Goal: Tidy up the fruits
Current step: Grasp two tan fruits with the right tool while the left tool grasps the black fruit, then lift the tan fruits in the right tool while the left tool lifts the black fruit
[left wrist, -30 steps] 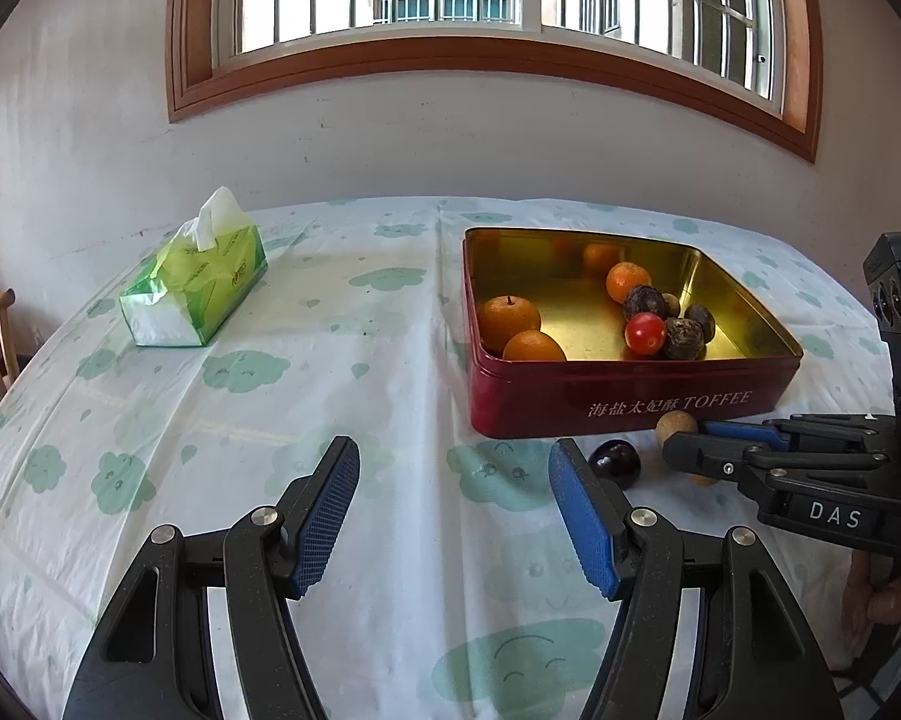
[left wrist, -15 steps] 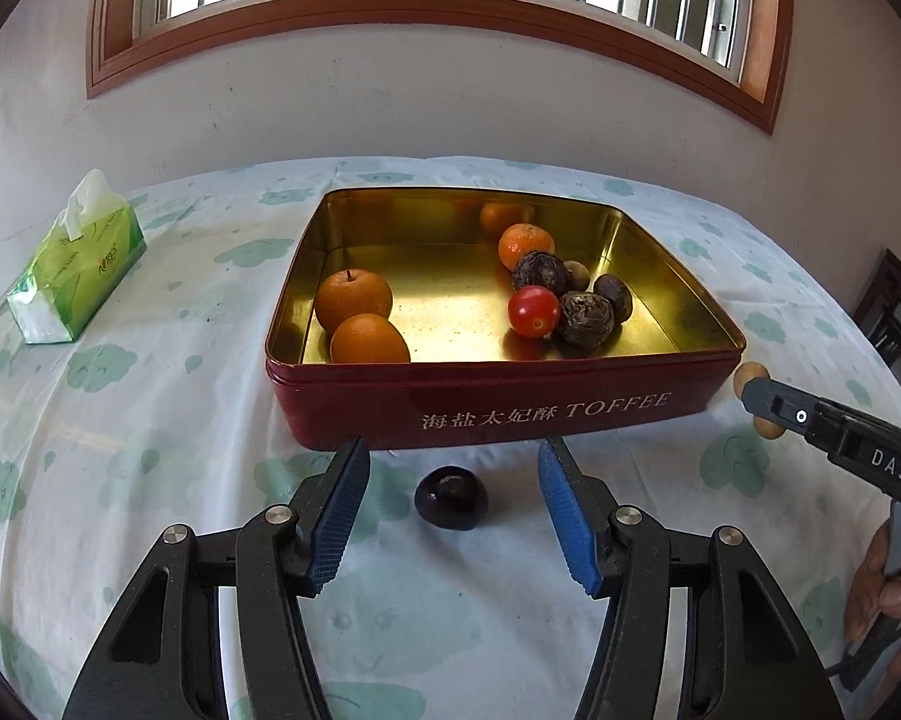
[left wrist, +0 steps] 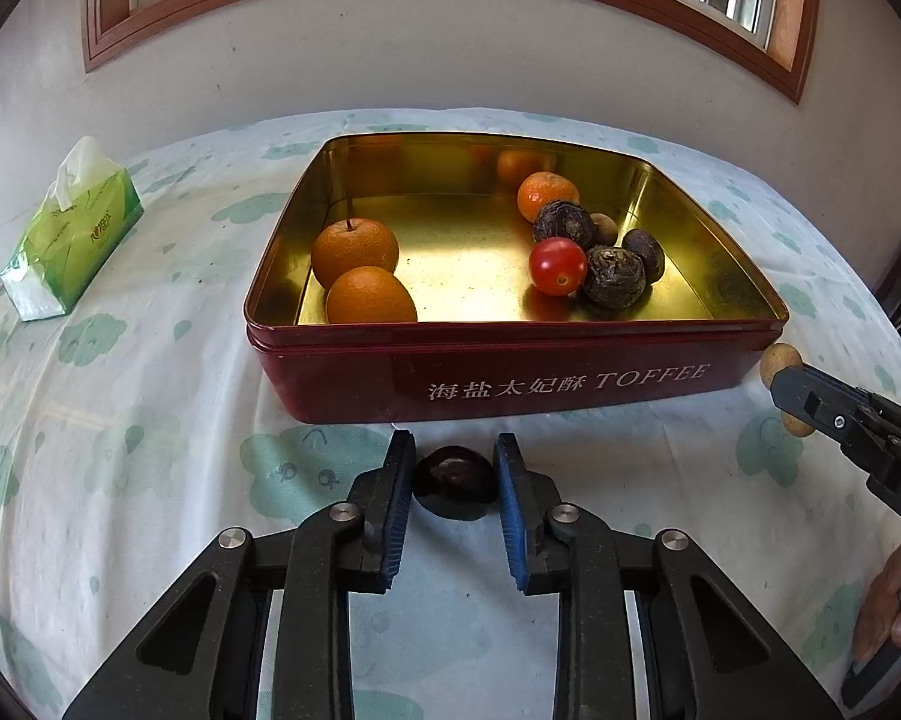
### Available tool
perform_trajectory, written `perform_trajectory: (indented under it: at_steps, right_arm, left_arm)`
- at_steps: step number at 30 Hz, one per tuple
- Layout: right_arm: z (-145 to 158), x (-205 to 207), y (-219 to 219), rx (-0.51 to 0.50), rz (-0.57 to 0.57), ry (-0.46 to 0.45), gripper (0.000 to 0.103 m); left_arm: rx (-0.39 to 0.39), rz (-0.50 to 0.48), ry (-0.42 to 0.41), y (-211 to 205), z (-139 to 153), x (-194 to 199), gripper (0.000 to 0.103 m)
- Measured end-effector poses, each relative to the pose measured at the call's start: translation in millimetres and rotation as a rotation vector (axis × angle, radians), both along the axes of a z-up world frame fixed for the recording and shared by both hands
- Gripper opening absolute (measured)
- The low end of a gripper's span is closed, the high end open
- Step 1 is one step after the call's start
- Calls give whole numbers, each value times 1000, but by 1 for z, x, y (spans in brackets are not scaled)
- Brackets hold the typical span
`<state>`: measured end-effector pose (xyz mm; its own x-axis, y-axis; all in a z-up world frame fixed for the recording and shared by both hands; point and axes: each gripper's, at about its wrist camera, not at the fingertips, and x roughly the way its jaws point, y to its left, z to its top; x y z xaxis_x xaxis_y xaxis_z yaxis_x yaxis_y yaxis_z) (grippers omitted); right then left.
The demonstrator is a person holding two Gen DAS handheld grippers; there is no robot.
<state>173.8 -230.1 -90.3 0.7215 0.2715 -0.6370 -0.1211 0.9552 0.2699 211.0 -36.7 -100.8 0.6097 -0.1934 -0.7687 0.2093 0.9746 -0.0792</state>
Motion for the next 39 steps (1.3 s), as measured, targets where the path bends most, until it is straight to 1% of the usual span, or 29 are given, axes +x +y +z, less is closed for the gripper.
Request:
perform_trajectory:
  at_steps: [3,6,8,11,17,23,29,39]
  right_arm:
    - [3,-3,-1,1,-3,-22,24]
    - [7,-9,0,1,-5,-41,24]
    - [11,-14,1,22,2,-52,24]
    - [25,-22,7,26,16,-95,24]
    - [44,-32,17,27,31,-144,24]
    - [50,-36,19,30,33,-156,24]
    - [58,-36,23,25,38,-179,24]
    - [62,-29,28,12,53,-190,24]
  left_arm:
    - [8,4,-13,-2,2,-5,28]
    - [10,5,-100,-4,14,-22,28]
    - [18,-5,-135,-8,23,-32,28]
    - [38,-4,-196,-14,38,-45,28]
    - [7,11,-261,-12,66,-53,28]
    - [-15,34,-289,-8,79,-52,28]
    - [-26,49,-297,-5,83,-50,28]
    - [-28,64,-310,0,86,-41,28]
